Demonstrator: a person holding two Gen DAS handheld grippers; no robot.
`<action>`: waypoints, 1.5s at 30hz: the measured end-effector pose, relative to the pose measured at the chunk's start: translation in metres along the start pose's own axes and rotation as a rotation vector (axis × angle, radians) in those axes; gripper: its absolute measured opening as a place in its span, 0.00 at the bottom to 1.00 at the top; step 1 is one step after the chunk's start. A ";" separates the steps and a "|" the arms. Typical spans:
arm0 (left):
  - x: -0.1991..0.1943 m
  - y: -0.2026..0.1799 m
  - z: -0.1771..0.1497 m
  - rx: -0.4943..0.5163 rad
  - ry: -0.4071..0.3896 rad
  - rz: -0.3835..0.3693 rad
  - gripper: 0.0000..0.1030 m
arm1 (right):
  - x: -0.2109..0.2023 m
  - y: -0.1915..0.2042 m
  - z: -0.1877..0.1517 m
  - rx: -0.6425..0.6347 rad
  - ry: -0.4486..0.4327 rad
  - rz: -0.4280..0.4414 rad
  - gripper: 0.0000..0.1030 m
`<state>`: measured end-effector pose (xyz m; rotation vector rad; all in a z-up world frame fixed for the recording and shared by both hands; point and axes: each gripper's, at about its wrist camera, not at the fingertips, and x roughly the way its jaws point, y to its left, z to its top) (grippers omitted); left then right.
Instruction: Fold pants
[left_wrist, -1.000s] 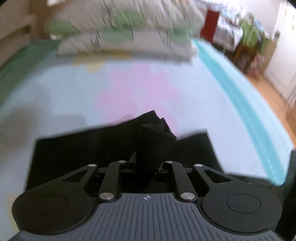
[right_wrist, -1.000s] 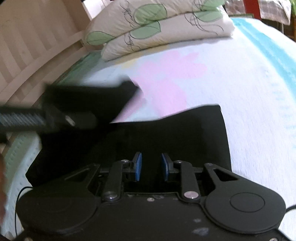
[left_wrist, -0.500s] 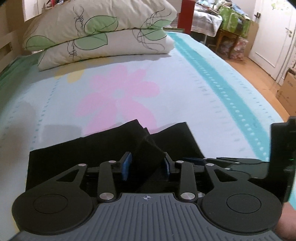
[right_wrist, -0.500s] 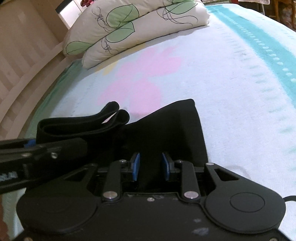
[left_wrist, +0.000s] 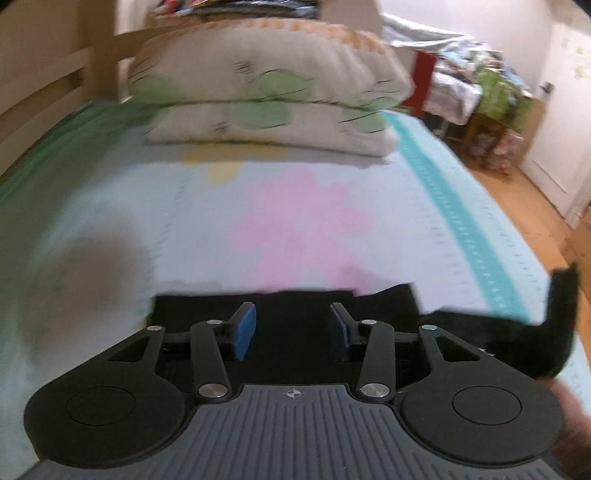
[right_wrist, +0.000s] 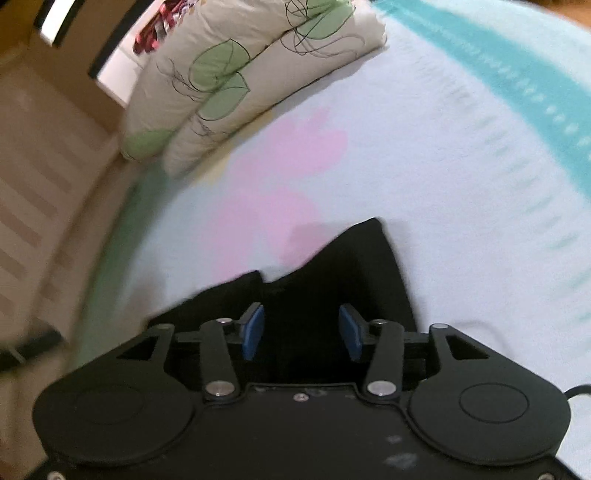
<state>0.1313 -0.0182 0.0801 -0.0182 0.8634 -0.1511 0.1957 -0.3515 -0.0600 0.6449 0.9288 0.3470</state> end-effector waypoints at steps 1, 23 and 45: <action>0.000 0.008 -0.006 -0.020 0.019 0.016 0.41 | 0.003 0.000 0.001 0.023 0.021 0.027 0.51; 0.000 0.055 -0.087 -0.145 0.194 -0.020 0.41 | 0.054 0.036 -0.029 -0.176 0.178 0.130 0.09; 0.069 0.007 -0.105 -0.042 0.266 0.115 0.41 | 0.005 0.065 0.036 -0.277 -0.014 0.053 0.04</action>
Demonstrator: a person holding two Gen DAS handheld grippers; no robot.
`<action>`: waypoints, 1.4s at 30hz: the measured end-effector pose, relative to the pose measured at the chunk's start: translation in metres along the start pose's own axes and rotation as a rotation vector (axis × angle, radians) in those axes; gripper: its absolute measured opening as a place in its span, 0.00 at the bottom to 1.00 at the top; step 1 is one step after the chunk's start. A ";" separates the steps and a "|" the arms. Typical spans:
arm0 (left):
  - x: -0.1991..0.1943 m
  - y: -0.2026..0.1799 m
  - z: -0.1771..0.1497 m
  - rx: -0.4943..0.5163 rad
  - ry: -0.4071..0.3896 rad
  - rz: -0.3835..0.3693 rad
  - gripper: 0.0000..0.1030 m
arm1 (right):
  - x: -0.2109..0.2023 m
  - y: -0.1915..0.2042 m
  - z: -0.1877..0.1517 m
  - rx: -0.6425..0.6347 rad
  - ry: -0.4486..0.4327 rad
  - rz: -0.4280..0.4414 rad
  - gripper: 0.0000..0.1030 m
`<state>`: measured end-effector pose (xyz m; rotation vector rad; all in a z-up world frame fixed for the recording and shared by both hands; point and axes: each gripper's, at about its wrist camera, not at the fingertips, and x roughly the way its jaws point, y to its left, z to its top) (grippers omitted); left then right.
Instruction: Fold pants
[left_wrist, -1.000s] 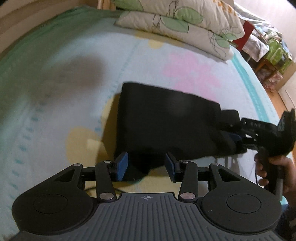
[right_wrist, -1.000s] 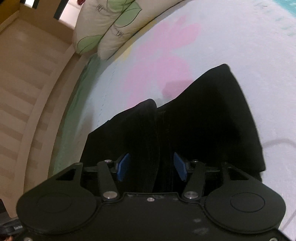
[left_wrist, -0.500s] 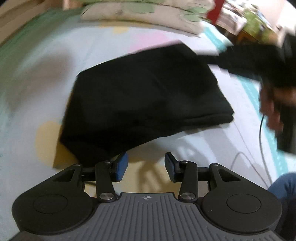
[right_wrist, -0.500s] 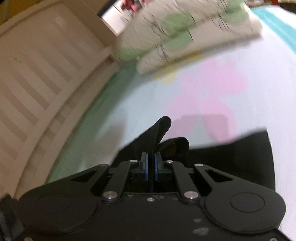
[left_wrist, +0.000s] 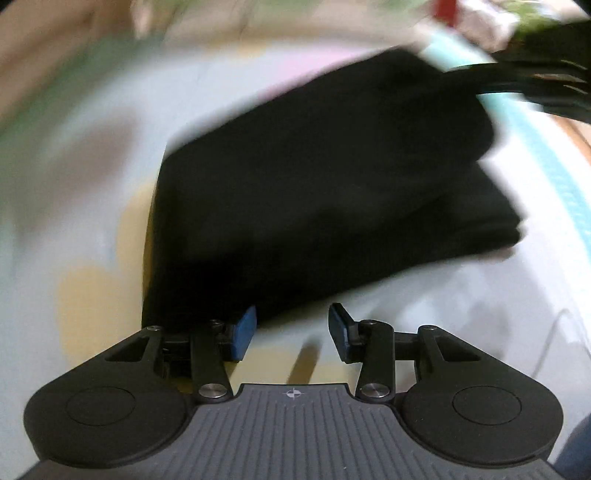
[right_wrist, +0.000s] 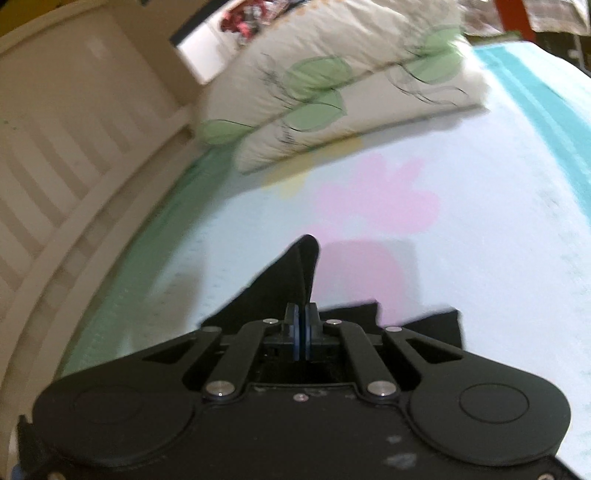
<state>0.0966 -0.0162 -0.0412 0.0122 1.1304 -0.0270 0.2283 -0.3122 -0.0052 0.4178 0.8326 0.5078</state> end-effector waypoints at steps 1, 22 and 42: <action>0.006 0.015 -0.003 -0.075 0.032 -0.023 0.40 | 0.005 -0.006 -0.002 0.019 0.019 -0.013 0.04; -0.061 0.069 -0.009 -0.203 -0.080 -0.041 0.41 | 0.049 -0.061 -0.043 0.224 0.172 0.029 0.47; -0.052 0.007 -0.015 0.014 -0.108 -0.091 0.41 | 0.041 -0.028 -0.030 0.160 0.095 0.160 0.06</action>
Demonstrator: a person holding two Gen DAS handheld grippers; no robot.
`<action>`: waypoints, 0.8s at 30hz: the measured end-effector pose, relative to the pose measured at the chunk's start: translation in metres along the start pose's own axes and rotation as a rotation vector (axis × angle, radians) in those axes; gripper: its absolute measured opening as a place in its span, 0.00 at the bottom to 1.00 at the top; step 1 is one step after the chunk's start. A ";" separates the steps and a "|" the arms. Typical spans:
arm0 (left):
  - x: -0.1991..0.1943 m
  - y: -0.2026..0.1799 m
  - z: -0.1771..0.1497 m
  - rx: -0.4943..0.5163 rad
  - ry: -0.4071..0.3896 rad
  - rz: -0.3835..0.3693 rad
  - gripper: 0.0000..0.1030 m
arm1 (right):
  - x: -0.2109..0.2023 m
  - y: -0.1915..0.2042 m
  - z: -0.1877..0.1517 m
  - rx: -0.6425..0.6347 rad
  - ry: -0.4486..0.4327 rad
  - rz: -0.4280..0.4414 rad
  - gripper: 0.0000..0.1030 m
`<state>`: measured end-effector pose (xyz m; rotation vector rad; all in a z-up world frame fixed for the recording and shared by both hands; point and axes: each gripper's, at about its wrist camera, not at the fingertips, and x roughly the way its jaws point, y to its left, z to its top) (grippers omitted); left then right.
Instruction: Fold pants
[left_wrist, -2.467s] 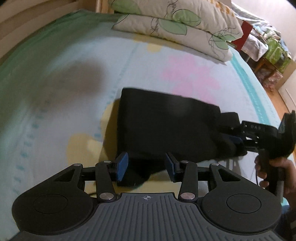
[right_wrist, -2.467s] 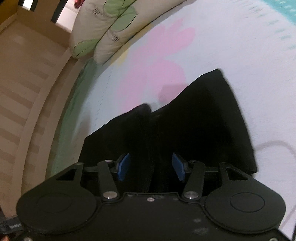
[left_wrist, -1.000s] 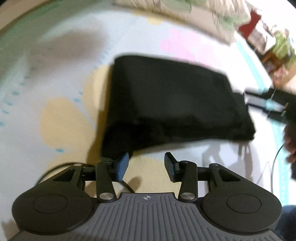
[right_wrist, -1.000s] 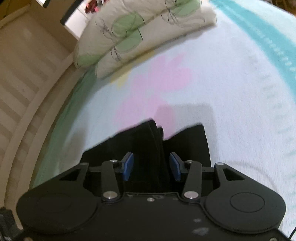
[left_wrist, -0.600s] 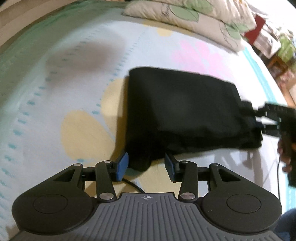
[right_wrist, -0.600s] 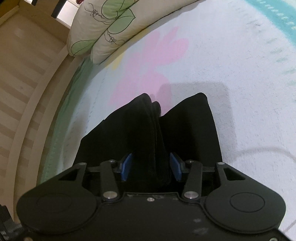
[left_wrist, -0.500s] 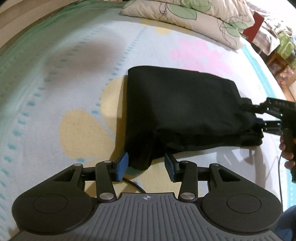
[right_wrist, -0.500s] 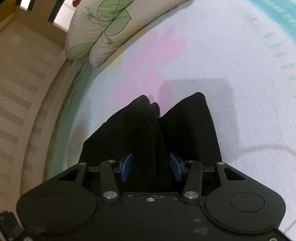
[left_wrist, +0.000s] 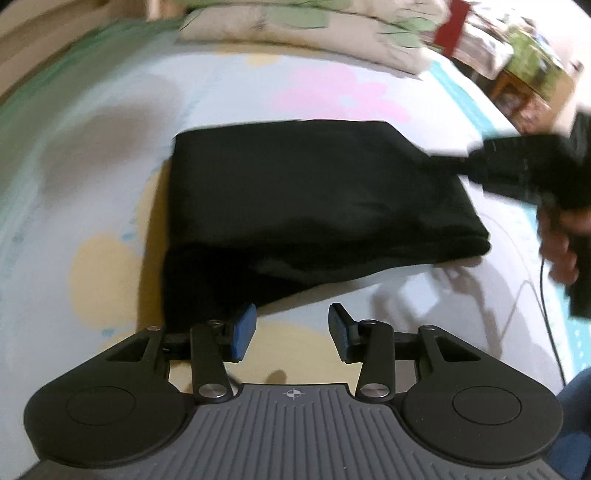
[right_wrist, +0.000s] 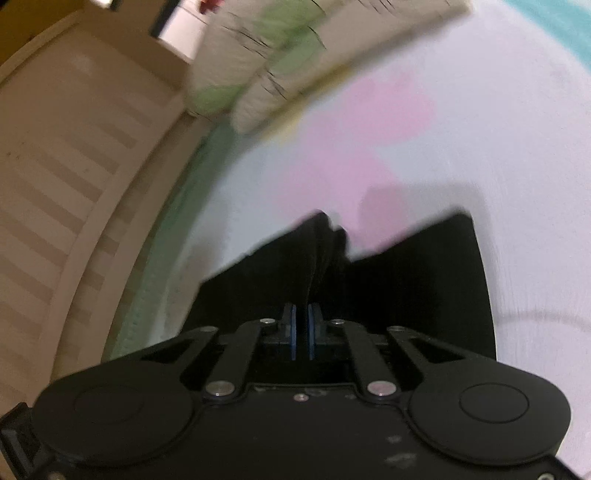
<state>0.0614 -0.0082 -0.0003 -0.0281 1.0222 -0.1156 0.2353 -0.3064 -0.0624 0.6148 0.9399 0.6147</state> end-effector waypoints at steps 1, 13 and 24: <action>0.002 -0.009 0.000 0.034 -0.017 0.007 0.41 | -0.005 0.007 0.004 -0.011 -0.015 0.003 0.06; 0.054 -0.040 0.011 0.105 -0.067 0.190 0.41 | -0.069 0.027 0.026 -0.102 -0.088 -0.047 0.06; 0.041 0.008 0.008 -0.028 0.123 0.108 0.29 | -0.047 -0.025 -0.015 0.003 -0.002 -0.213 0.05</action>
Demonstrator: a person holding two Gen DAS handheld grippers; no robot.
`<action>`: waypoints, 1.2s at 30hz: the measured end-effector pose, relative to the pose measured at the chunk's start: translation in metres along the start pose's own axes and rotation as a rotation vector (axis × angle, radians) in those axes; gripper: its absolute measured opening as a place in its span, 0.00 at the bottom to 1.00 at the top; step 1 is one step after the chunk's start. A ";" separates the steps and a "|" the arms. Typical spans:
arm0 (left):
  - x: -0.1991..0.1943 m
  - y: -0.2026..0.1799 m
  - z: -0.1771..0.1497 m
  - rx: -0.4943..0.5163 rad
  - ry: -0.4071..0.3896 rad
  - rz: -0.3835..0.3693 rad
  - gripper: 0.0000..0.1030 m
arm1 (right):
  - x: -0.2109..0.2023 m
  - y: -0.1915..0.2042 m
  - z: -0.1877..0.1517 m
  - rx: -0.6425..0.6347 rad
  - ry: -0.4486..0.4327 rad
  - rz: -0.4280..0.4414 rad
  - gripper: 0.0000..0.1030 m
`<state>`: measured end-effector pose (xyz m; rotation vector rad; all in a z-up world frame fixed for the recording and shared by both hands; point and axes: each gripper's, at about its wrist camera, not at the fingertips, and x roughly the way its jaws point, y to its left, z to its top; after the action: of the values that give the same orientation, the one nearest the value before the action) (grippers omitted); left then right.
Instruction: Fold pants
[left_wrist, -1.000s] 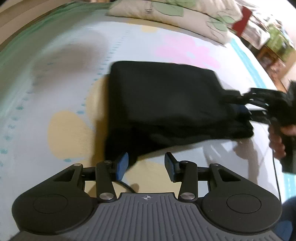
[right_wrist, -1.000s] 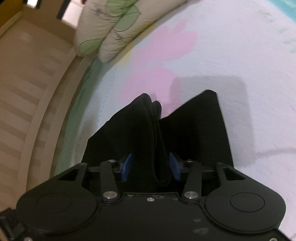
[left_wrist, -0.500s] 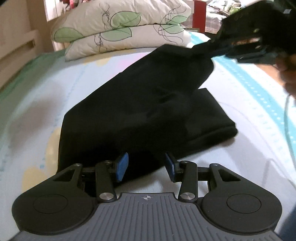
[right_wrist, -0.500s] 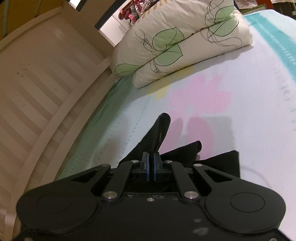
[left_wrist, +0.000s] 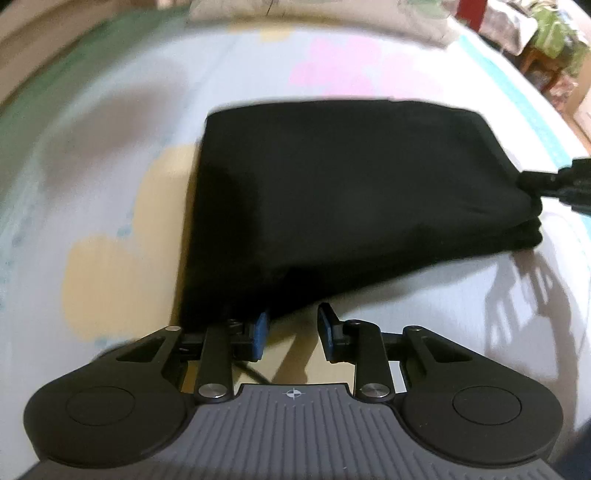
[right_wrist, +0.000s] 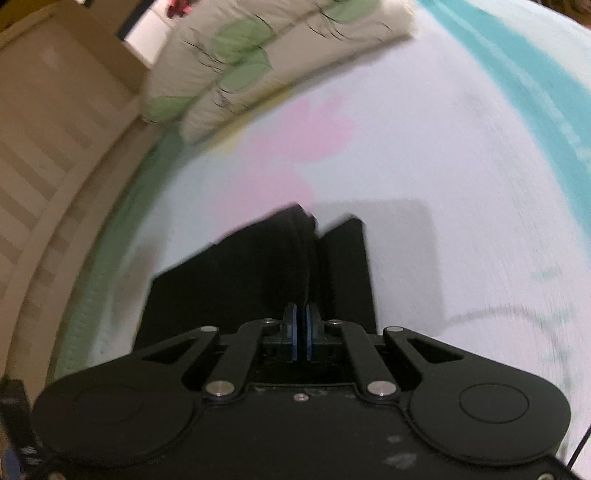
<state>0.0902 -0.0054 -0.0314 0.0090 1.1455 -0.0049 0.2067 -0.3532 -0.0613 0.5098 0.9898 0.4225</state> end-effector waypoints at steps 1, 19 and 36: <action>0.000 0.004 -0.001 0.003 0.057 -0.002 0.29 | 0.002 -0.002 -0.003 -0.005 0.004 -0.018 0.05; -0.005 0.046 0.057 -0.155 -0.085 -0.162 0.34 | -0.009 0.011 -0.017 -0.038 -0.047 -0.138 0.03; 0.013 0.025 0.042 -0.060 -0.061 -0.073 0.34 | 0.000 0.067 -0.004 -0.232 -0.231 -0.195 0.20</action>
<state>0.1338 0.0193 -0.0262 -0.0860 1.0840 -0.0350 0.1963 -0.2991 -0.0239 0.2432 0.7479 0.2916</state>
